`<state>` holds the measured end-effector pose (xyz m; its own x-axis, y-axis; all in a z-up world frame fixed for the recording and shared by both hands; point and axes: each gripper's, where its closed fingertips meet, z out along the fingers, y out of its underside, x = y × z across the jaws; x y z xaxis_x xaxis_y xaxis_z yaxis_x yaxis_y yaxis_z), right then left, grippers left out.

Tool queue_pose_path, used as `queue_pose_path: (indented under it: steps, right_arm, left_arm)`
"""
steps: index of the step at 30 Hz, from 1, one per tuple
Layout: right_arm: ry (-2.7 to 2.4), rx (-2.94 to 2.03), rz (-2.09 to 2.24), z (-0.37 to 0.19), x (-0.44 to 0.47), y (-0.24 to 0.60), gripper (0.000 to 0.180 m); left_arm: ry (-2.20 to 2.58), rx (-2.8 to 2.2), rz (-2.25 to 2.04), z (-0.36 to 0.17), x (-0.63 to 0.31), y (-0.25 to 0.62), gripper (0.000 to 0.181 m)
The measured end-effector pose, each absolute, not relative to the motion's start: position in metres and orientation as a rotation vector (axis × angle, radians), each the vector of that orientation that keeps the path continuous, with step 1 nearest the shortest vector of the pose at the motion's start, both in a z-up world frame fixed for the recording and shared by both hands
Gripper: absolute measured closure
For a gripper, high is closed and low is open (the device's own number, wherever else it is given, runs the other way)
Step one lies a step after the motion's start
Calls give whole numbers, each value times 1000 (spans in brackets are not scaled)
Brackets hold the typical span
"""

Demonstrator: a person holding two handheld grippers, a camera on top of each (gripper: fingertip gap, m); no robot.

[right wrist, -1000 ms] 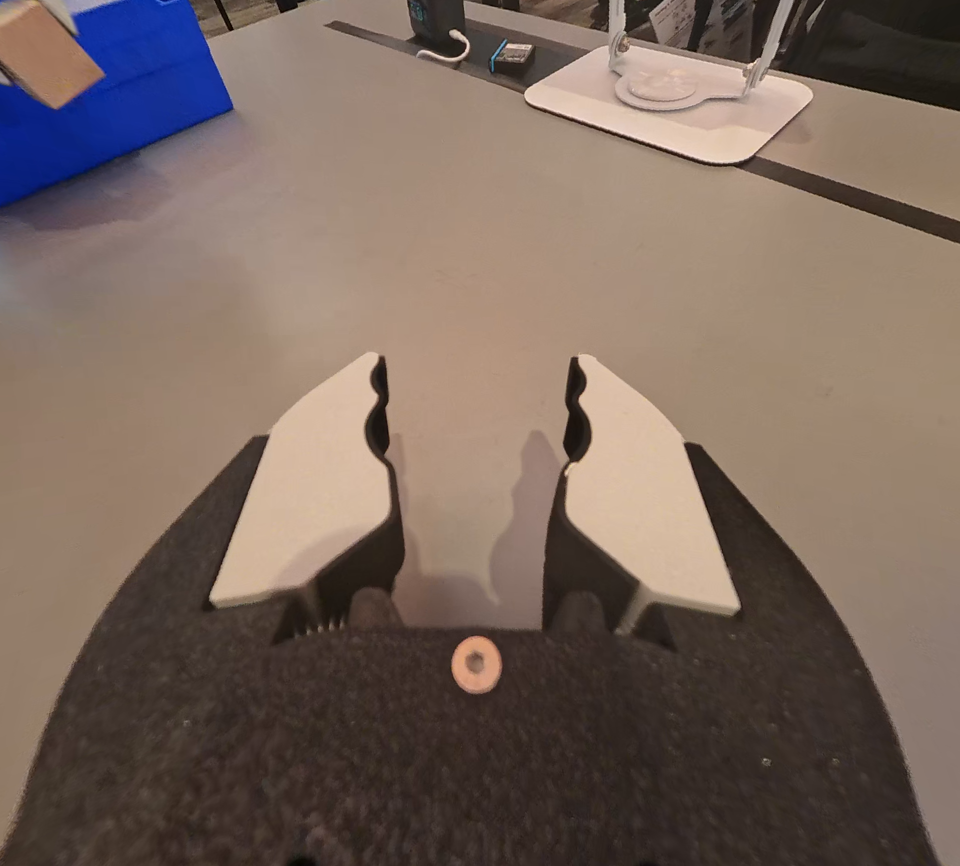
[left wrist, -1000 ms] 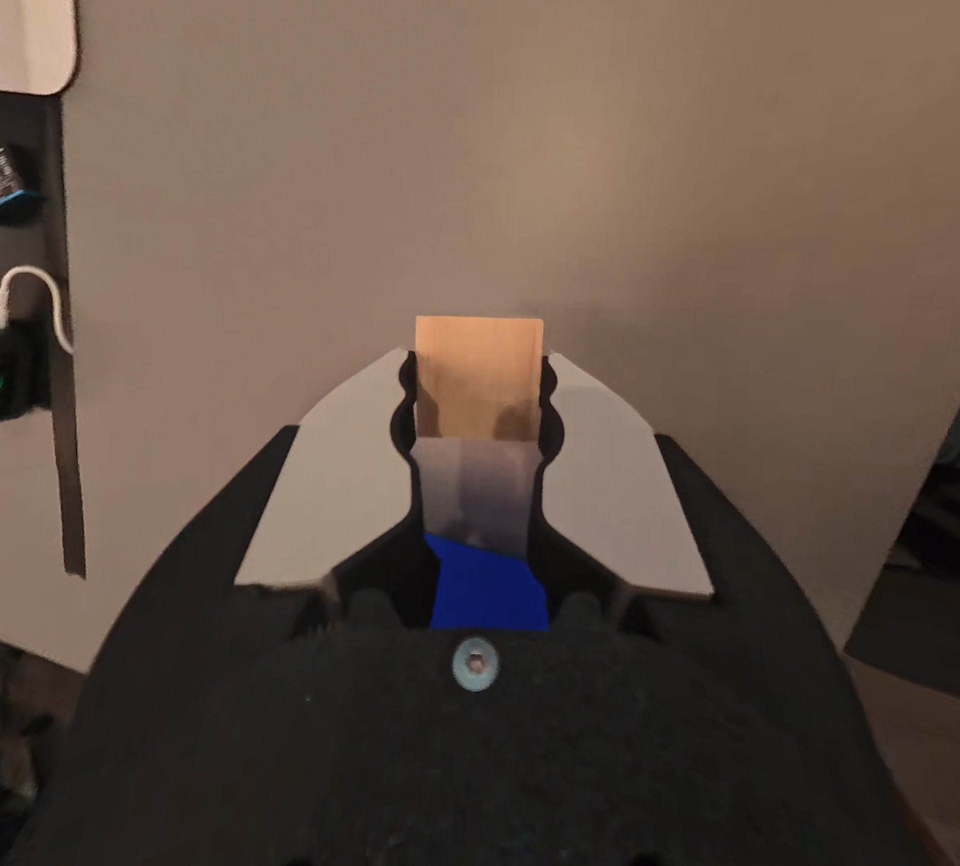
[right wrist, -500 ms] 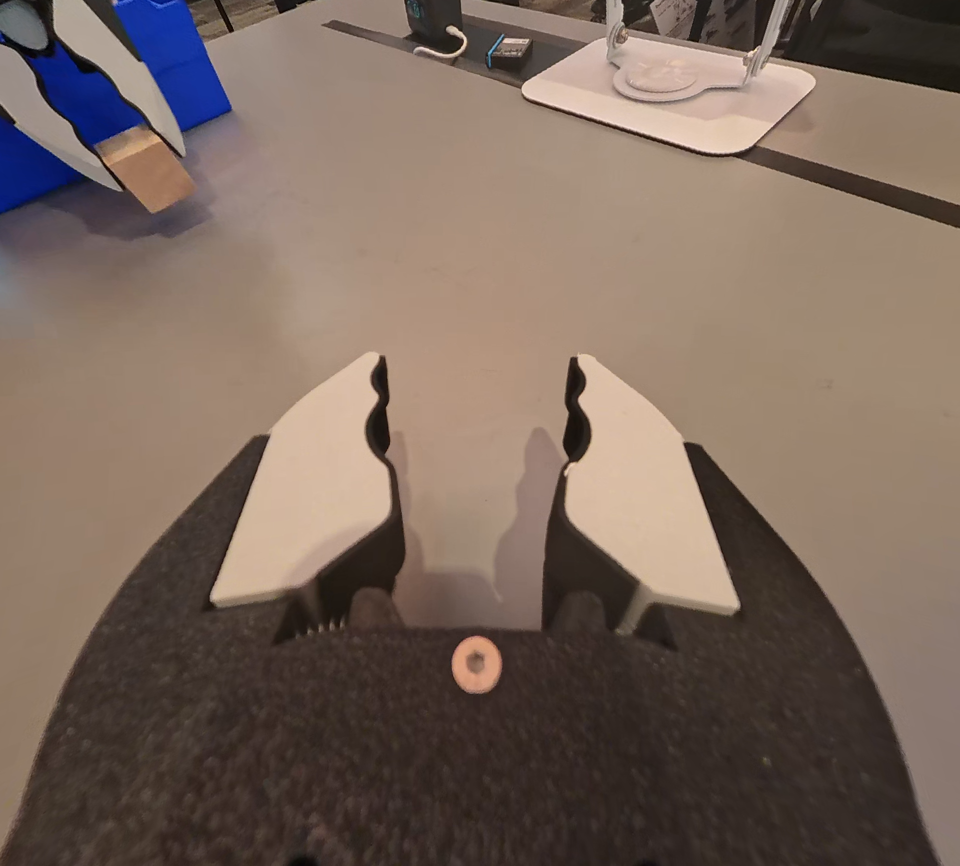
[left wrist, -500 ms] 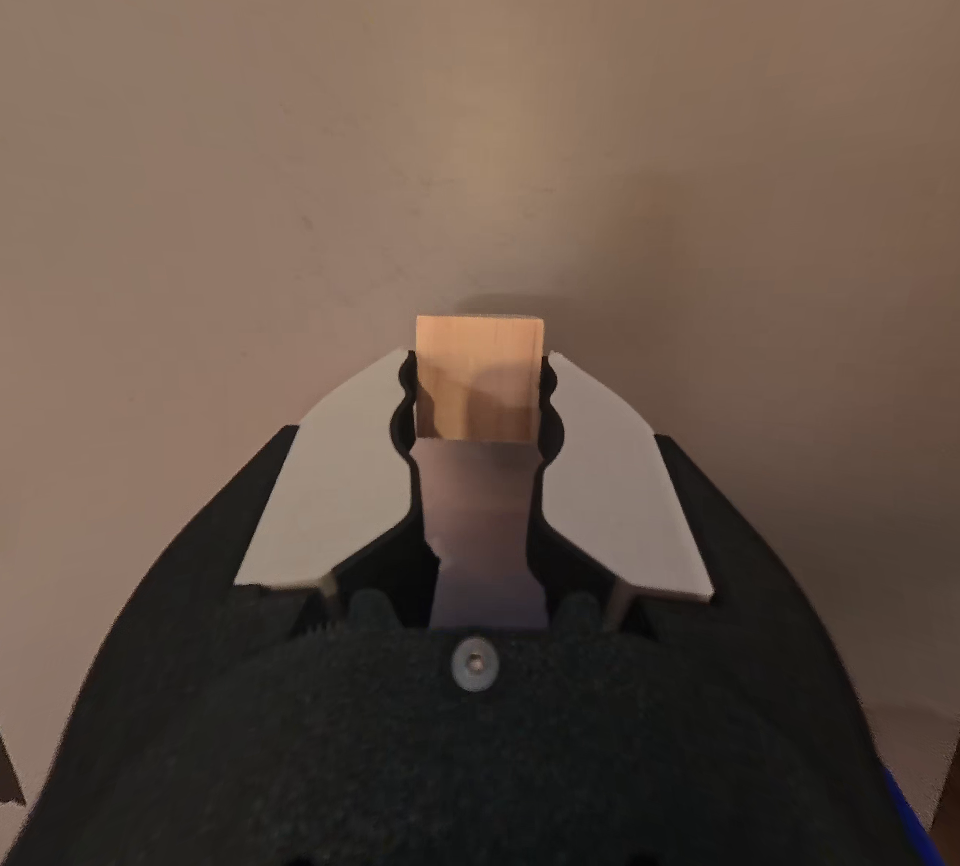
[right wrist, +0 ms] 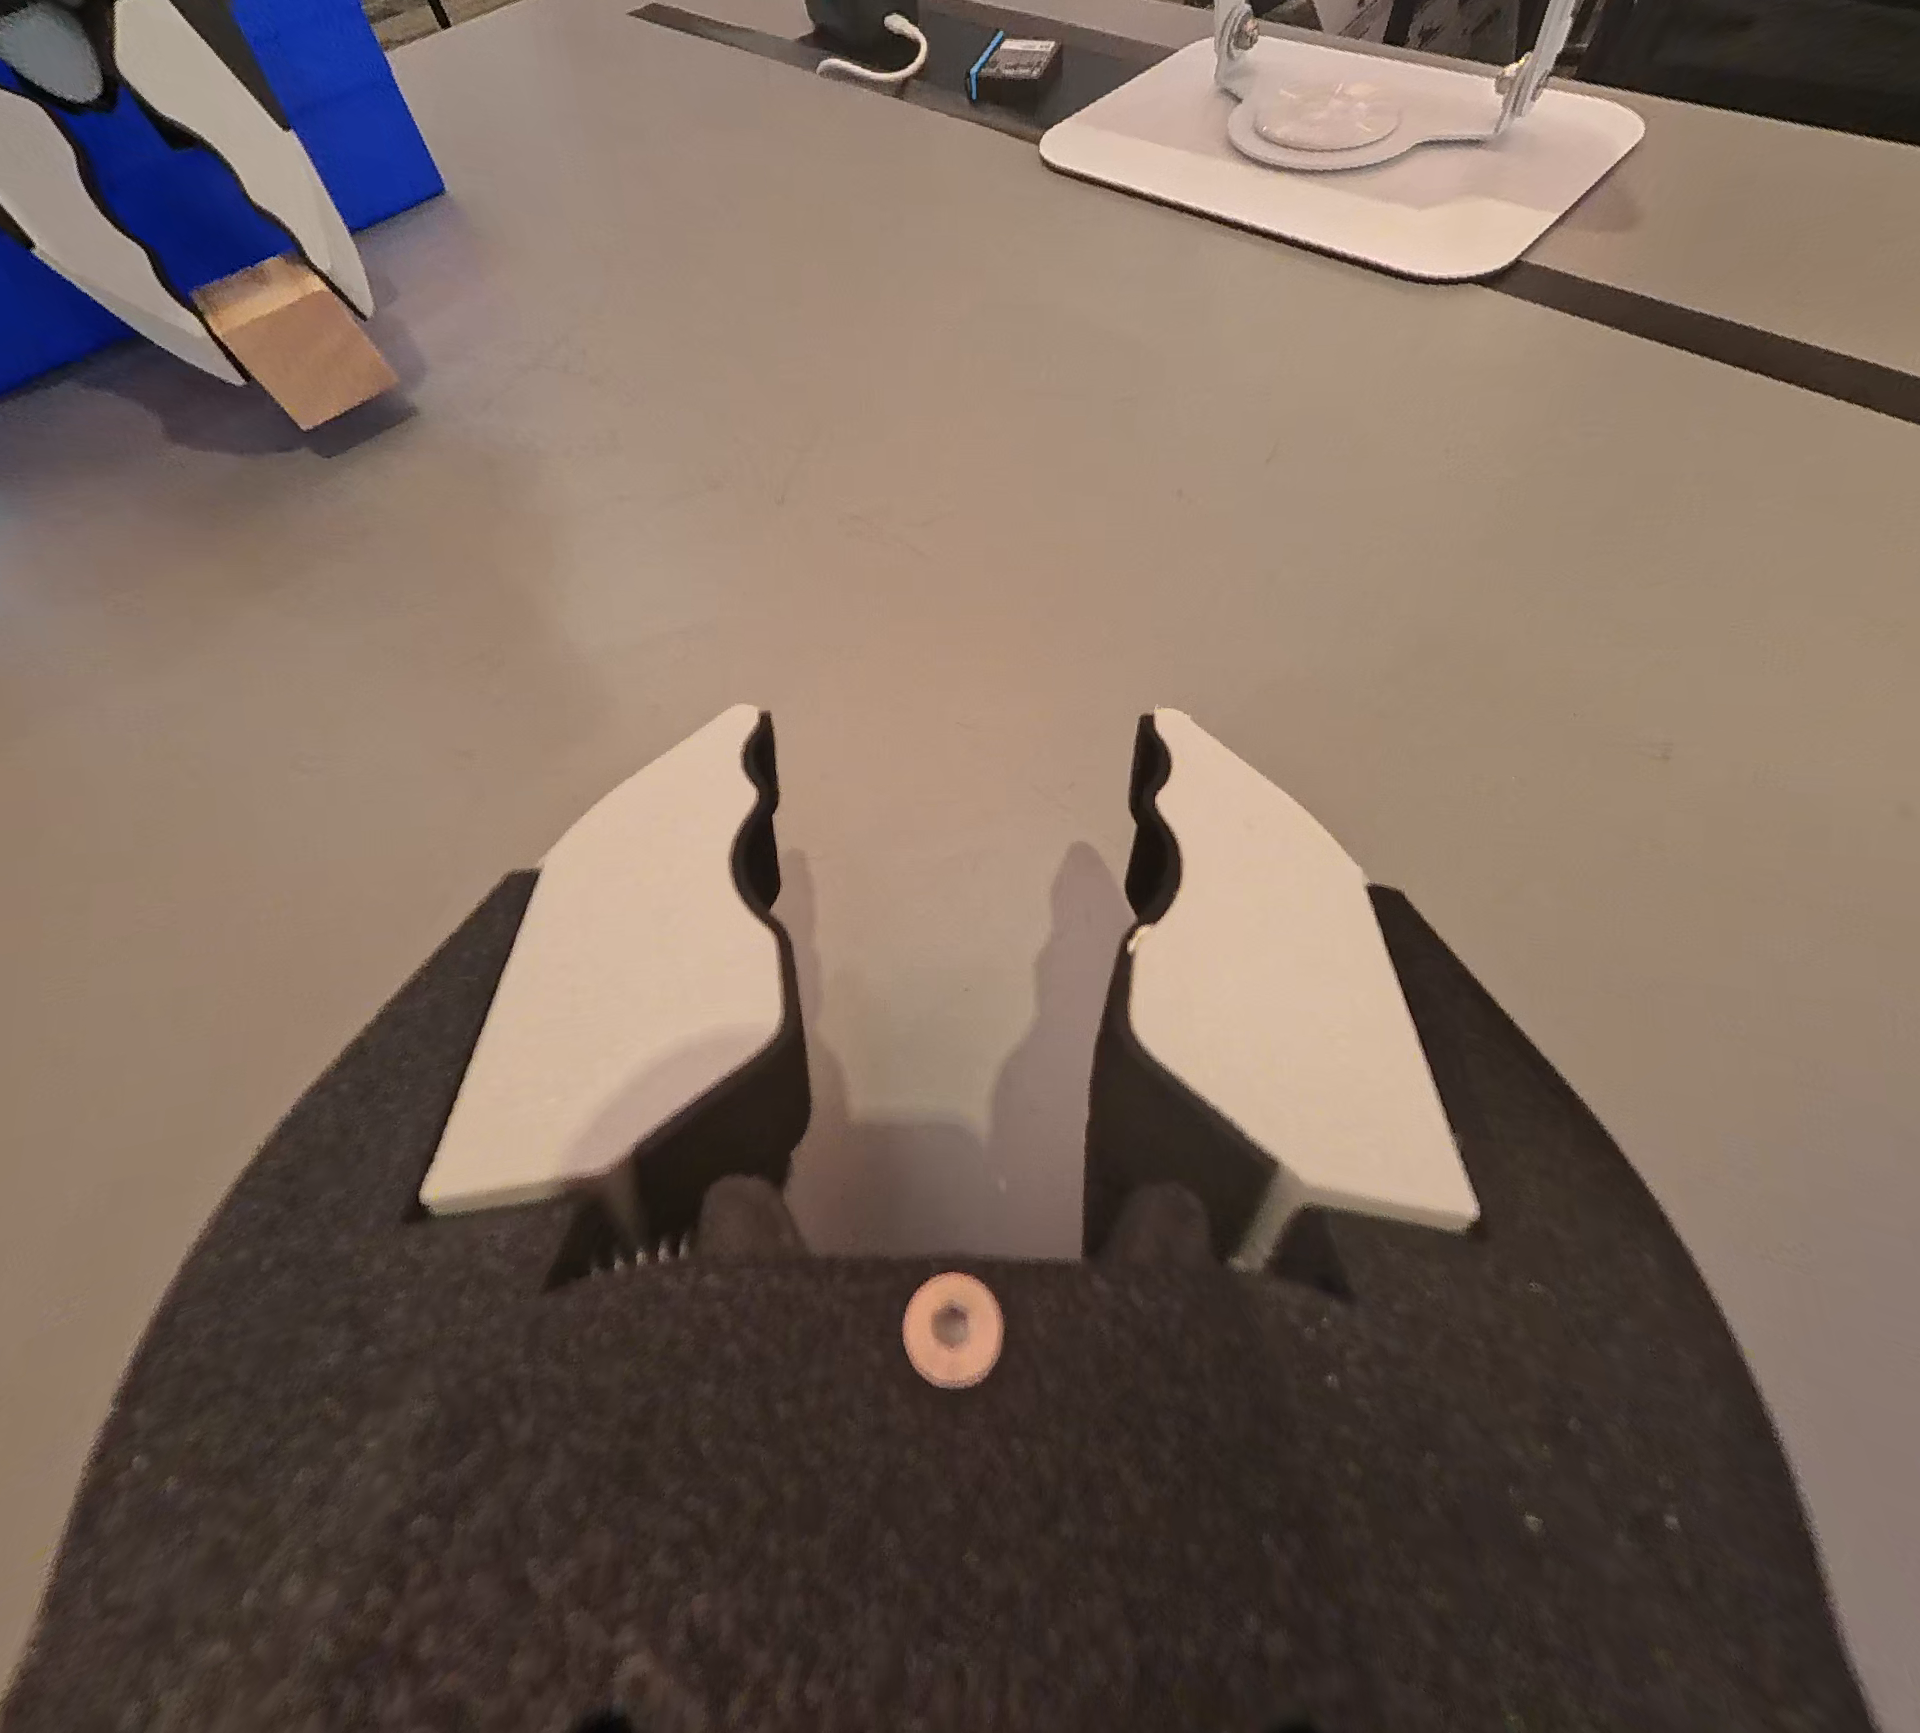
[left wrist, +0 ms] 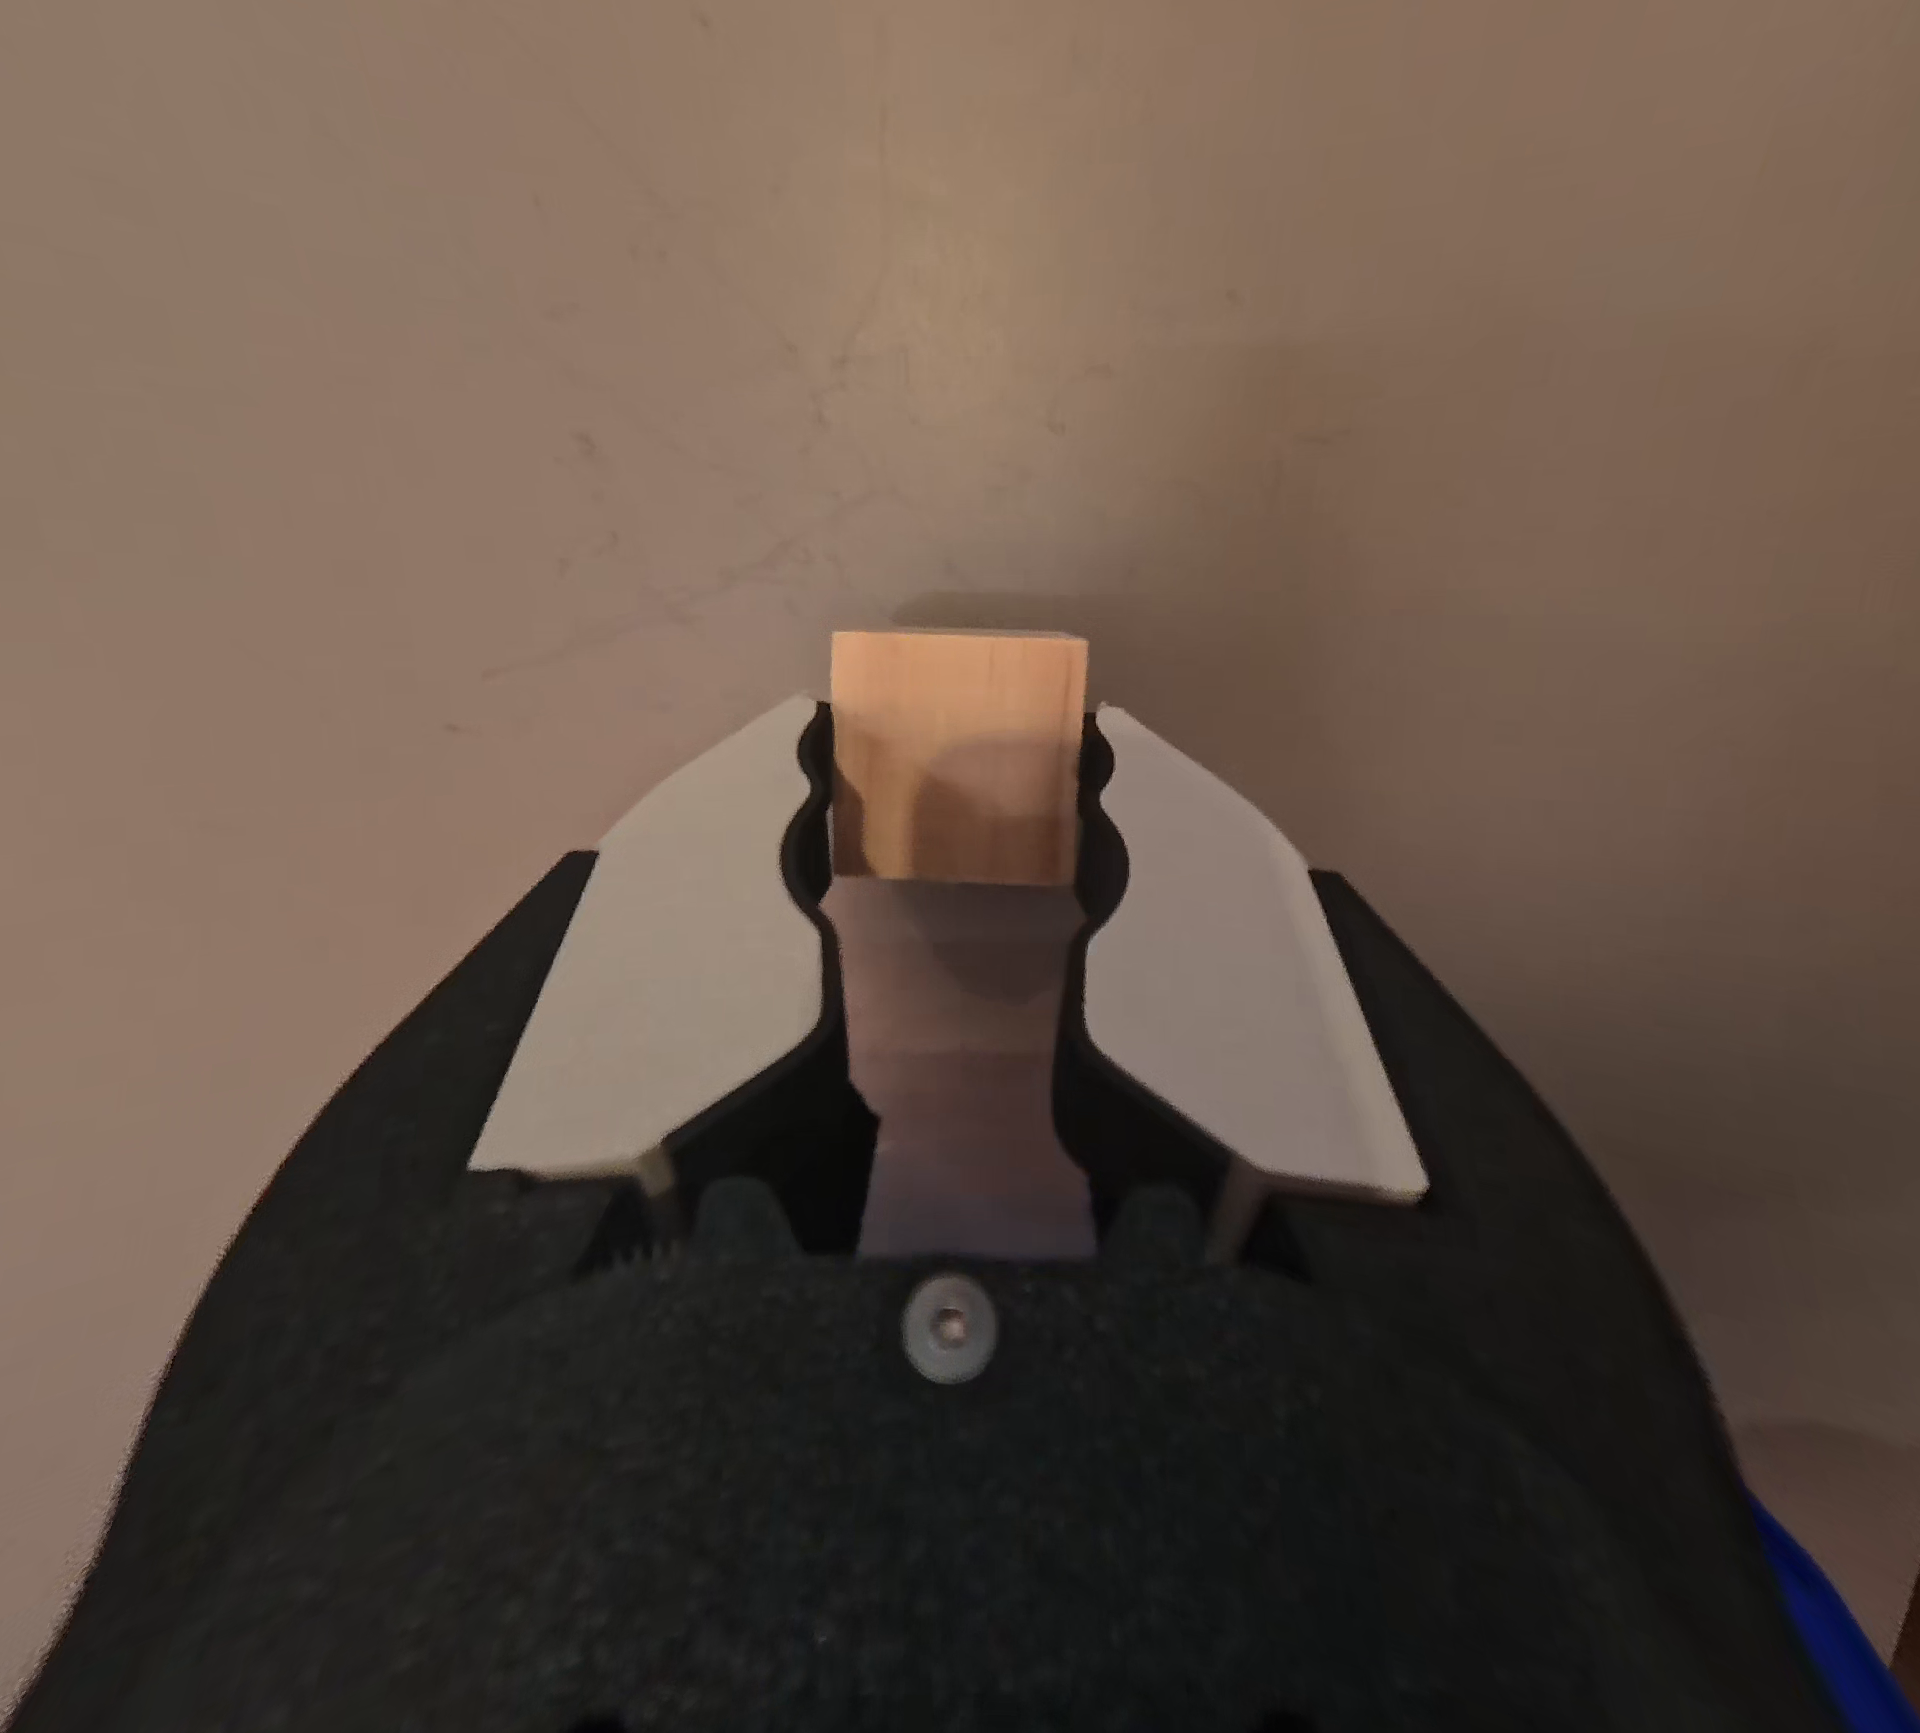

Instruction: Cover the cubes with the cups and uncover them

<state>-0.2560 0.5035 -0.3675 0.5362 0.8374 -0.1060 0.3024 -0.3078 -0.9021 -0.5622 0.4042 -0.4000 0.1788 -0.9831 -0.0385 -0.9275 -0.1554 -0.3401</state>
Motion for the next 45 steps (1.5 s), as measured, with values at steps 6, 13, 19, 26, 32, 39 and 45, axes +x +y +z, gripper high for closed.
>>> queue_pose_path:
  steps: [6,13,19,26,32,39,45]
  right_arm:
    - [-936,-1865,736,-369,-256,504,115]
    - [-936,-1873,737,-370,-256,504,115]
    - [-943,-1876,734,-371,-256,504,115]
    - [-948,-1877,736,-373,-257,503,114]
    - [-952,-1870,737,-372,-258,503,111]
    - [-954,-1850,741,-369,-259,502,104]
    - [-933,-1828,762,-362,-258,502,104]
  left_arm:
    - [1834,-2180,-284,-403,-563,402,137]
    - [1840,-2186,-298,-407,-564,401,137]
    - [1858,-2203,-285,-415,-570,399,137]
    - [1837,-2207,-302,-416,-569,401,137]
    - [1777,-2192,-244,-414,-570,410,133]
    - [1669,-2190,-148,-374,-576,409,105]
    - [1285,-2146,-133,-264,-607,396,101]
